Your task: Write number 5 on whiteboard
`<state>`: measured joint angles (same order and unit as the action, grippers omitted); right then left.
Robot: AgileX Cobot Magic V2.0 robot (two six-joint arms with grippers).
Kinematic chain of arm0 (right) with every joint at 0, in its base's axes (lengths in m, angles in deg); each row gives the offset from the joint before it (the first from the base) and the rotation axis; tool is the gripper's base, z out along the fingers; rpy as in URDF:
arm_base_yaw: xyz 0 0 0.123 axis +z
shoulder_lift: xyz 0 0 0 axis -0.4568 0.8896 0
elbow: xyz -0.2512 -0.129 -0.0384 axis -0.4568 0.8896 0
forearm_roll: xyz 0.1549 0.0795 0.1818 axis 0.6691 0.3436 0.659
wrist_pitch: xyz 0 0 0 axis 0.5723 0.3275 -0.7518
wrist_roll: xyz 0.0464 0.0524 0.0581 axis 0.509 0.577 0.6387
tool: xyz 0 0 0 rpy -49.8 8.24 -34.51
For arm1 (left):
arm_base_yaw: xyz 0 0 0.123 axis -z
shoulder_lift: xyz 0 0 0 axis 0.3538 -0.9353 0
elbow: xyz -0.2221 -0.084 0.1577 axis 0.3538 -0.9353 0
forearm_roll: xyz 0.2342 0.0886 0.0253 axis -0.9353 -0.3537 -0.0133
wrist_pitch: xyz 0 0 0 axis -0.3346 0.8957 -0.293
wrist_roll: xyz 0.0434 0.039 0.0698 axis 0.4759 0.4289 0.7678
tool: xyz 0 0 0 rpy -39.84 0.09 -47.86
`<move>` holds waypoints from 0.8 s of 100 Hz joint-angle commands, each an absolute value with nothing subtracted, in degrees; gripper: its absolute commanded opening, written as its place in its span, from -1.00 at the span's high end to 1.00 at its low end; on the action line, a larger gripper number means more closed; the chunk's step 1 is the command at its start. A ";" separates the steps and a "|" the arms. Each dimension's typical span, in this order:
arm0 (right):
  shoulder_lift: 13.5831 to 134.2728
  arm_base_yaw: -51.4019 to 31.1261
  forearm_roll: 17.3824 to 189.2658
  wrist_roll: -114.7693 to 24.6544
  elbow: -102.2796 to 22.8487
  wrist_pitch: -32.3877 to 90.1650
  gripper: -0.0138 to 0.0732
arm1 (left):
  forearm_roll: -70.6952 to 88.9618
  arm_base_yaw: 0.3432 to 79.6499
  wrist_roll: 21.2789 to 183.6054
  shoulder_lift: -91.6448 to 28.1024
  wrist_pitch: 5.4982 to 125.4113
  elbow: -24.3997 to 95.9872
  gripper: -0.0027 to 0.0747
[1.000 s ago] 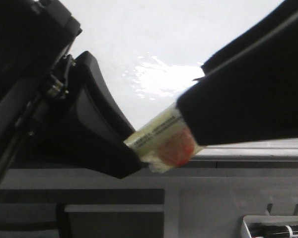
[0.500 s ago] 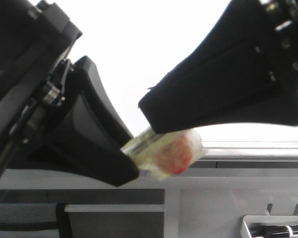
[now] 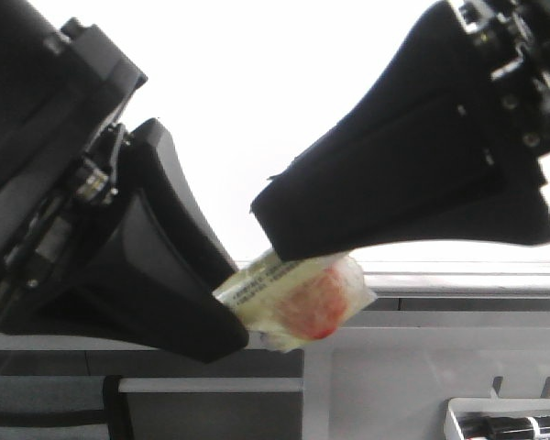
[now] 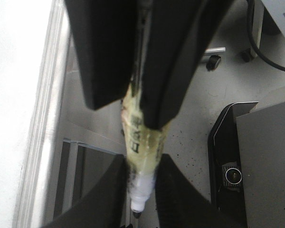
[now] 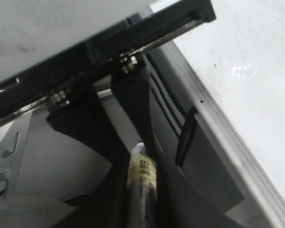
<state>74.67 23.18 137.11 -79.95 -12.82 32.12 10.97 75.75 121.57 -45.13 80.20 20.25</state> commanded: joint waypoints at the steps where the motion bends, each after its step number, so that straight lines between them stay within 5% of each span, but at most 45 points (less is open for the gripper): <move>1: 74.38 23.30 138.17 -80.65 -14.56 32.25 0.82 | 12.46 75.96 119.76 -44.00 75.89 22.10 0.35; 35: 74.38 23.30 137.93 -80.65 -15.41 31.97 0.82 | 12.35 75.55 112.96 -39.18 76.02 22.10 -0.51; 48: 74.38 23.30 135.93 -80.65 -17.37 31.07 0.82 | 12.35 73.72 109.12 -32.14 76.02 21.99 -0.38; 80: 74.38 20.73 132.91 -80.65 -19.20 21.56 0.80 | 12.23 61.52 97.03 -5.48 71.61 13.70 0.40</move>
<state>74.89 22.19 133.34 -79.95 -17.19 26.34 11.08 64.61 101.03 -11.41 75.95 15.01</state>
